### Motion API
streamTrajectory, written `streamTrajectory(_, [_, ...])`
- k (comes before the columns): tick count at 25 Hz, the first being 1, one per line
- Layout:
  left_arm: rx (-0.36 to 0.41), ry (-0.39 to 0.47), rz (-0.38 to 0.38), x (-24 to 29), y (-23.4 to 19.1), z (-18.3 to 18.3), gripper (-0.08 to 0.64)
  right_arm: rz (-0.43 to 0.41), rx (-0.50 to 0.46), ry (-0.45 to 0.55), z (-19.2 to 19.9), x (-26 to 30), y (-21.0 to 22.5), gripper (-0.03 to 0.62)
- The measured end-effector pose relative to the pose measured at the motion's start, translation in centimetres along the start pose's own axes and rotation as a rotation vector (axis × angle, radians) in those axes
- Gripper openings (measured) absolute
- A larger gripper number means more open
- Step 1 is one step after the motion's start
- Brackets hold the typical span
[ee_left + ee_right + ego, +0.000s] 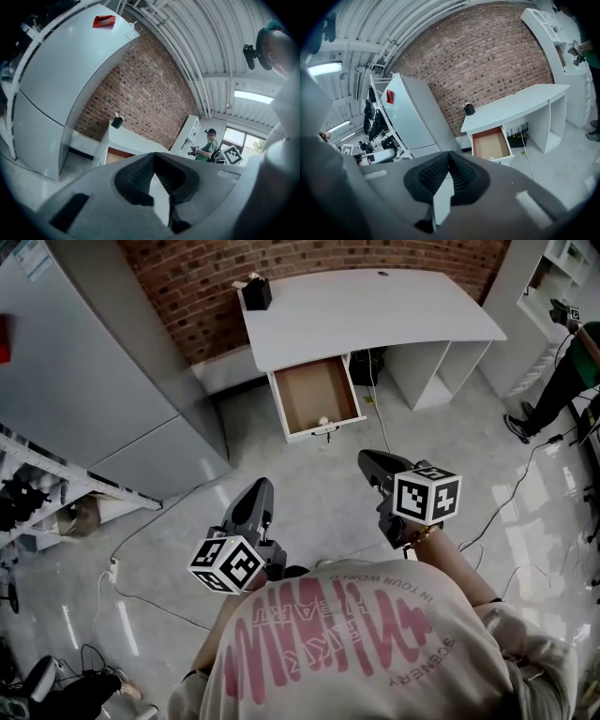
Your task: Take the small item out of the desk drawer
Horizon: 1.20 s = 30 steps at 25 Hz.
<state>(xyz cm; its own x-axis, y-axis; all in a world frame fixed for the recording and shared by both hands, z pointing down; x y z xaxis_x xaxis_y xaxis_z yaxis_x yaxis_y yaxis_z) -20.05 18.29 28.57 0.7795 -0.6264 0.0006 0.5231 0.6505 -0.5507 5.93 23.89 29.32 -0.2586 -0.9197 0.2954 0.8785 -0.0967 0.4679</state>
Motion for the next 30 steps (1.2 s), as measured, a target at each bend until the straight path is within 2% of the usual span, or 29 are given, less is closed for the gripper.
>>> streamTrajectory(7, [0.03,-0.059,-0.014,1.1,0.1,1.3,0.006,0.023,0.054,-0.031,1.7,-0.3,2.0,0.012])
streamTrajectory(14, [0.017,-0.111,-0.012,2.8,-1.0,2.1,0.006,0.072,0.09,-0.064,3.0,0.8,3.8,0.012])
streamTrajectory(23, [0.0,-0.119,-0.006,7.2,-3.9,1.3,0.006,0.112,0.123,-0.082,1.9,4.4,6.5,0.012])
streamTrajectory(30, [-0.011,-0.138,-0.001,13.4,-7.8,-0.4,0.006,0.138,0.141,-0.079,-0.8,8.9,8.9,0.012])
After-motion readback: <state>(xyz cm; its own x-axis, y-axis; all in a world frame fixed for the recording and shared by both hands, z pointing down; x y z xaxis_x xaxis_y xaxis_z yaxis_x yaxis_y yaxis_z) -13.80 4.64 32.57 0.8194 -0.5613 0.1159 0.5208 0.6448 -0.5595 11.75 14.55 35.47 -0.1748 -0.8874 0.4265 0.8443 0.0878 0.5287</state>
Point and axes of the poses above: the fingertips, and each gripper's own axes: x forward along the fingers, y to its right, z out of its underside, the point moved 7 cm from there along -x, backward along the fingers, and after that the axes turned 7 degrees about y, right-handed, at the moved point
